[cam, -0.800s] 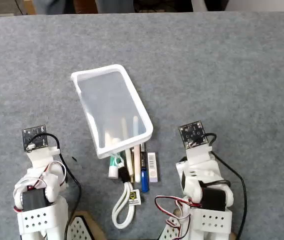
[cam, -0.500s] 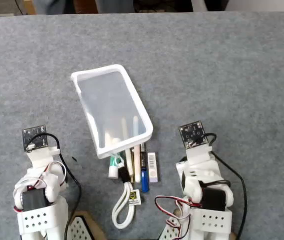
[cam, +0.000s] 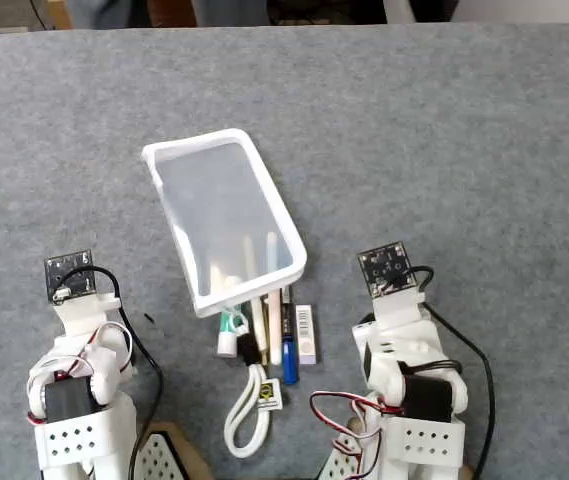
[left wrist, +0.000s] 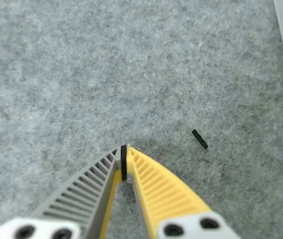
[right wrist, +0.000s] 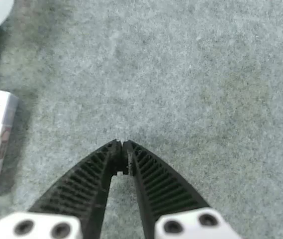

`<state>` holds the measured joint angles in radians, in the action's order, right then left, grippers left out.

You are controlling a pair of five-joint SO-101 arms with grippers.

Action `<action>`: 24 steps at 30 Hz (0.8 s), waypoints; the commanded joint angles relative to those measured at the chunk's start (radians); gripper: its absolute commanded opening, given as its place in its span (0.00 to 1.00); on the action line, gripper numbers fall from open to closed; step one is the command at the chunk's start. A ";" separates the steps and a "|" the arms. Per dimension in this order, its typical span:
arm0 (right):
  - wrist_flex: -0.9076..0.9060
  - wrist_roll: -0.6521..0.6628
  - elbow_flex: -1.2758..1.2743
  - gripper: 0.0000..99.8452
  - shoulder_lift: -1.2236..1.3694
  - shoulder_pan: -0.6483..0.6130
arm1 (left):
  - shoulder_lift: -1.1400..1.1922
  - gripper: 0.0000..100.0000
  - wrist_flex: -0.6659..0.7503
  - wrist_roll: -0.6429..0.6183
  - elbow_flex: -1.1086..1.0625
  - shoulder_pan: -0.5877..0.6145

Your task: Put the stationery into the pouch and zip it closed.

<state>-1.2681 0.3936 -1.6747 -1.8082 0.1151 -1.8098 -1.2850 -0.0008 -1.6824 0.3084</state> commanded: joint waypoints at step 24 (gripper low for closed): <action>0.032 0.032 0.021 0.01 -0.005 -0.028 | -0.006 0.03 0.012 -0.005 -0.016 0.007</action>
<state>-1.2313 0.3951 -1.6747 -1.8082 0.1105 -1.8098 -1.2850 -0.0008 -1.6824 0.3084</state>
